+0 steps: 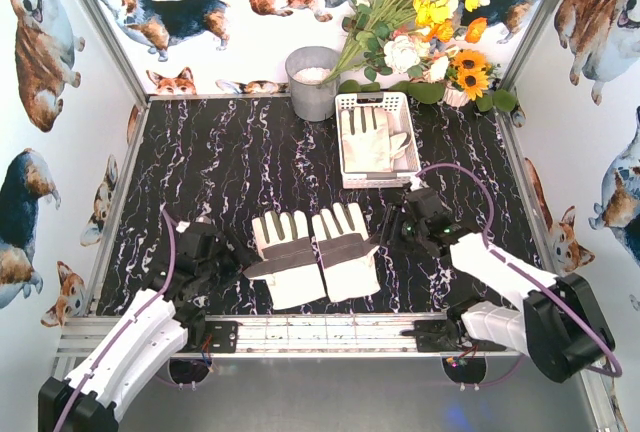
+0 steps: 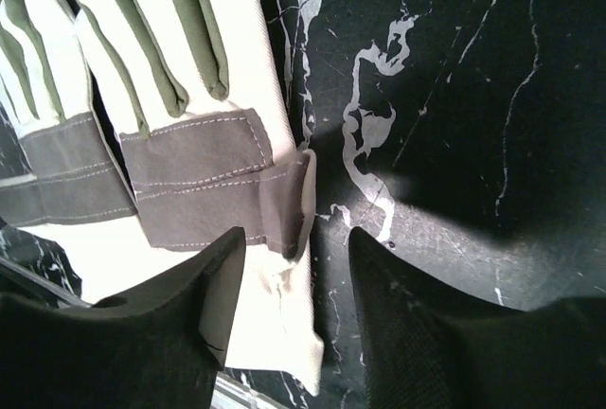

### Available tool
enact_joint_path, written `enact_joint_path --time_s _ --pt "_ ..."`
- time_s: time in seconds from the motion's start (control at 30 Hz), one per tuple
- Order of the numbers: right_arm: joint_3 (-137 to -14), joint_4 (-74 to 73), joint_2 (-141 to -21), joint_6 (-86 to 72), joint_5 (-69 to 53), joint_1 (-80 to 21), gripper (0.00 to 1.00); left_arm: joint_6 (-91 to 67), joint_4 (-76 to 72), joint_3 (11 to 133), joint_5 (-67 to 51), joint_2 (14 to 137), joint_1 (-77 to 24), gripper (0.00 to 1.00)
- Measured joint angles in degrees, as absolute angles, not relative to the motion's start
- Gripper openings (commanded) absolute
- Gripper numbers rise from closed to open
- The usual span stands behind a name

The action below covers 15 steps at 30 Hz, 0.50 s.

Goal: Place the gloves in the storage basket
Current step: Pick up the glove from the center of the board.

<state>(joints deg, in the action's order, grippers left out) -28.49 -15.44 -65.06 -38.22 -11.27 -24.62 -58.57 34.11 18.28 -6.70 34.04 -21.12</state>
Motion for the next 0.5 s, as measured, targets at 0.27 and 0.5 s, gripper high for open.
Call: enact_joint_path --time_s 0.27,0.5 --pt "-29.58 -17.98 -58.67 -37.39 -9.1 -24.62 0.61 -61.47 30.5 13.82 -6.74 34.22 -21.12 0.44" --pt "-31.44 -21.32 -54.19 -36.8 -6.17 -24.62 0.63 -60.58 23.16 11.62 -5.45 38.22 -20.88 0.07"
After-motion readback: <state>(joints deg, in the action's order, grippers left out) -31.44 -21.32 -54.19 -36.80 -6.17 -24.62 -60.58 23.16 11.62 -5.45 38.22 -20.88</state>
